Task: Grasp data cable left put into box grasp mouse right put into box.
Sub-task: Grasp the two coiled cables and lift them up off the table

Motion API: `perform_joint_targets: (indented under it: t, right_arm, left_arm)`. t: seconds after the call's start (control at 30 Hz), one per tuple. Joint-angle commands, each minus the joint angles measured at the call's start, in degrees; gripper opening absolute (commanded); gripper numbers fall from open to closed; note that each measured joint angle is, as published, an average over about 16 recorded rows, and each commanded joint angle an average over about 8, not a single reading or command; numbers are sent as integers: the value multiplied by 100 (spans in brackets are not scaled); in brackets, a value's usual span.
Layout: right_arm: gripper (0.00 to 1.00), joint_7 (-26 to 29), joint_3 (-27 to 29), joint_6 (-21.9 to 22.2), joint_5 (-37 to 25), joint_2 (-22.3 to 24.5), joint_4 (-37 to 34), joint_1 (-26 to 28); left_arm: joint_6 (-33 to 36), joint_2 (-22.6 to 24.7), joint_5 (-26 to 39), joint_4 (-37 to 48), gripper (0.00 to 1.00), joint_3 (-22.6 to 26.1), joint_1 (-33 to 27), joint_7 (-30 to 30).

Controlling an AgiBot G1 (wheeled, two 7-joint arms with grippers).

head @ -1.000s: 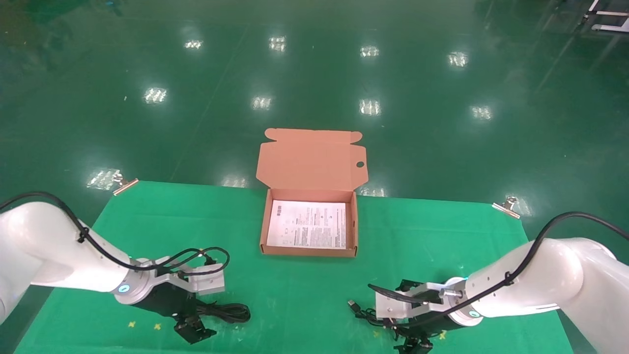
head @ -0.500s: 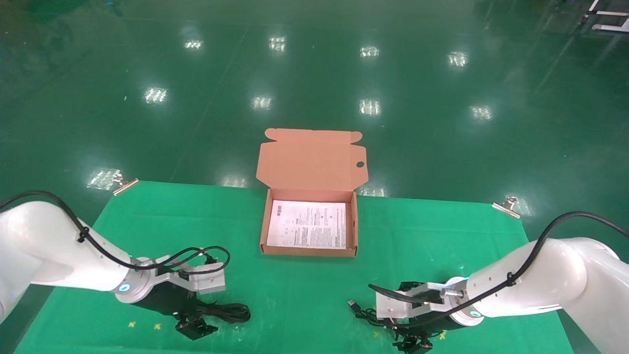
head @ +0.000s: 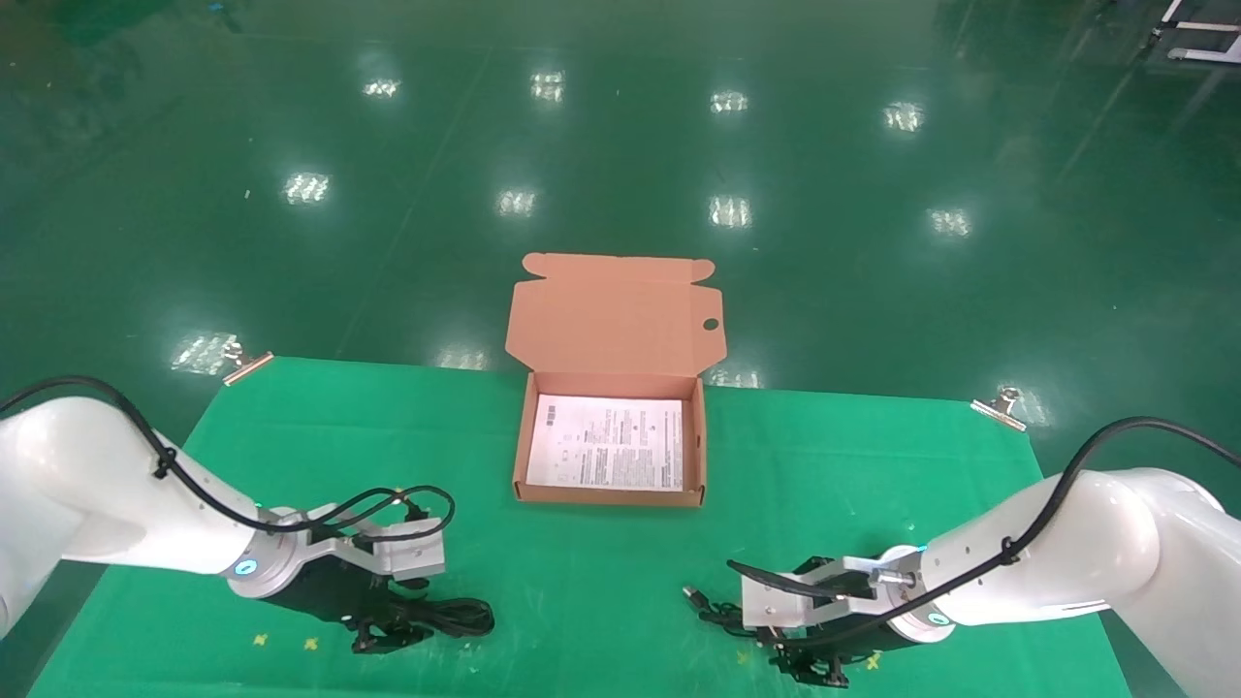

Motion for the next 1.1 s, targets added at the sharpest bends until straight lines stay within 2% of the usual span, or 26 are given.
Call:
perform_joint_targets:
  t: [0.03,0.9,1.1]
  right_arm:
    - [0,1,1,0,0,1,3,-1]
    - [0,7,1,3,-3,10,10,1]
    - [0,161,44,-44,0,109,14,113]
  left_arm:
    - [1,-1,1,-3,0,1,1,-1]
    - [4,-11,4,-14,0,2,2,-2]
    - [70,-141,-27,-92,0,-21,-50,88]
